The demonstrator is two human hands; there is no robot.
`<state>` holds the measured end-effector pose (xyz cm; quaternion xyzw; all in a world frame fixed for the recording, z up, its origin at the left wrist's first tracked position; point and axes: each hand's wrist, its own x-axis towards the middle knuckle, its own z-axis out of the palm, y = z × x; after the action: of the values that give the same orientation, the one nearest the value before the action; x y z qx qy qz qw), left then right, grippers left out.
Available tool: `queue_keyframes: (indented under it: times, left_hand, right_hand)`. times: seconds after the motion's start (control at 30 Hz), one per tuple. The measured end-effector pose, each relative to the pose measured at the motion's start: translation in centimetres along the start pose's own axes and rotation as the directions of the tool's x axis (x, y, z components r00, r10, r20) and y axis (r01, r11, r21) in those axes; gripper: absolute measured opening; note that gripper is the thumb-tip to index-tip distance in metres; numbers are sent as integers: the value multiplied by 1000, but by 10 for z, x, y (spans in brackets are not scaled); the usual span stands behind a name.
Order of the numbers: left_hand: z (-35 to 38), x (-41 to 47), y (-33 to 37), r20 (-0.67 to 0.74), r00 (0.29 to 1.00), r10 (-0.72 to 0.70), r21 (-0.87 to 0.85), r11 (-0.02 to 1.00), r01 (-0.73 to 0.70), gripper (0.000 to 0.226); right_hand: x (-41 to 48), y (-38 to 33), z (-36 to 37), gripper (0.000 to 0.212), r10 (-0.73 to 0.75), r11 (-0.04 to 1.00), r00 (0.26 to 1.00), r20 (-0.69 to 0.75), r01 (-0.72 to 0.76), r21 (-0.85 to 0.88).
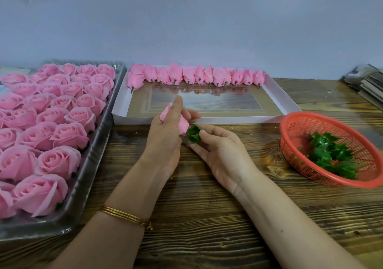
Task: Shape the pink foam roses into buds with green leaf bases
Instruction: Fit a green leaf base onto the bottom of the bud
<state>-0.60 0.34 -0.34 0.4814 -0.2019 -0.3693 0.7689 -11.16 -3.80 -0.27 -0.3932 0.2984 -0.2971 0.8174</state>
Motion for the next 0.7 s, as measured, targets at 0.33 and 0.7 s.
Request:
queue_keyframes:
  times: [0.33,0.7]
  left_hand:
    - [-1,-2,1,76,997,-8,51,999,4,50]
    - [1,-5,3,87,996,-7,65,998,2,52]
  right_hand:
    - [-1,1,2,25,75,987,991,112,-90,133]
    - [-3,1,1,19,77,987,991,111,-91,132]
